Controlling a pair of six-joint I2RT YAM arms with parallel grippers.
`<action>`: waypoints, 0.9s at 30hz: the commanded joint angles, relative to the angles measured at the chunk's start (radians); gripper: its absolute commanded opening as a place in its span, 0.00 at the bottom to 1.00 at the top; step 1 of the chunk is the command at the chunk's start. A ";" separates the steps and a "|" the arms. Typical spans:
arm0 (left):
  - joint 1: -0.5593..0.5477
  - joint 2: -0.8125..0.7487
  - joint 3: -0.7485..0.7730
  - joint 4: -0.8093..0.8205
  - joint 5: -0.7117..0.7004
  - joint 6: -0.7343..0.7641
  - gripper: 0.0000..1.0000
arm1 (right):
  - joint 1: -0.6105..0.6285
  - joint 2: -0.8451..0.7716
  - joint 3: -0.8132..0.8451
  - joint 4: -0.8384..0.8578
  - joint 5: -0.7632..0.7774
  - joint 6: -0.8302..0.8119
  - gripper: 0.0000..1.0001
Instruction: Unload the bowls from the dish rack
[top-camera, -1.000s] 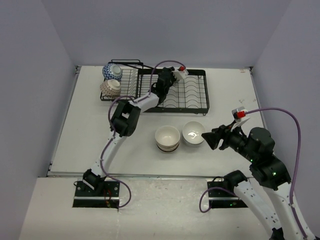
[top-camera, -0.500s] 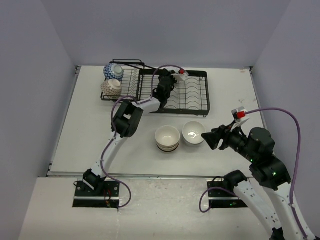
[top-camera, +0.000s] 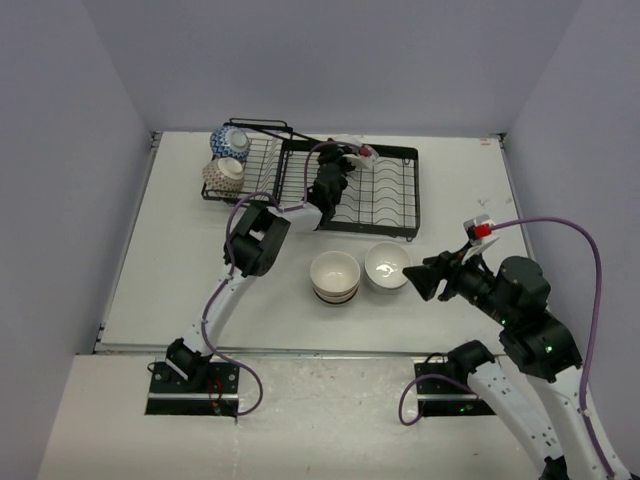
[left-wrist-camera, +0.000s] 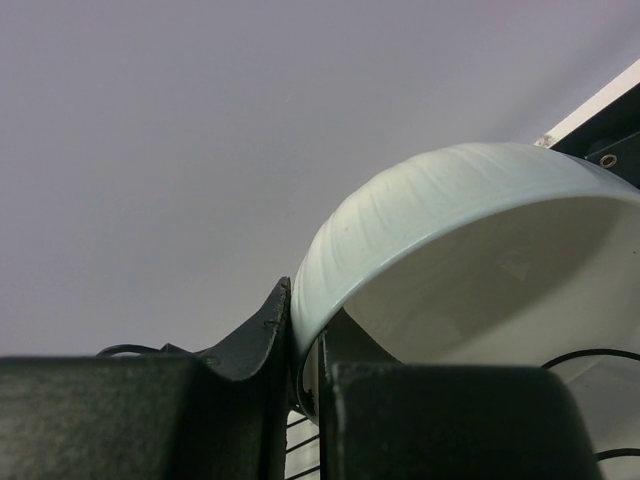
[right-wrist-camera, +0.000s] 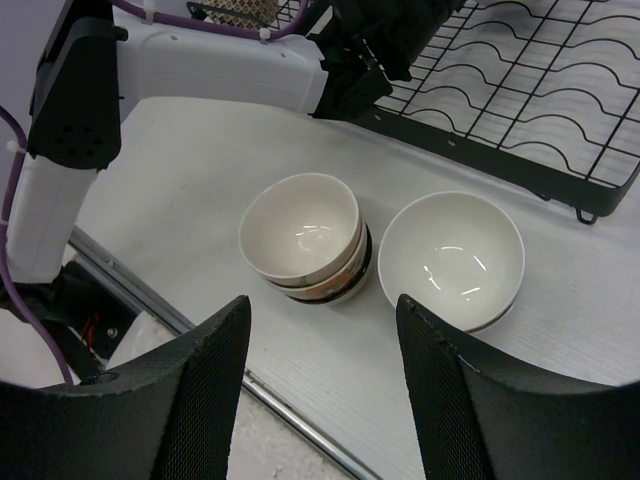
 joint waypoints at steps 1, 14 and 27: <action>0.012 0.061 0.034 0.287 0.039 -0.025 0.00 | 0.008 0.001 -0.008 0.037 -0.032 -0.018 0.61; 0.026 0.002 0.168 0.174 0.016 -0.094 0.00 | 0.008 0.000 -0.009 0.040 -0.043 -0.019 0.61; 0.053 0.008 0.222 0.342 -0.191 -0.054 0.00 | 0.011 0.000 -0.014 0.043 -0.048 -0.019 0.61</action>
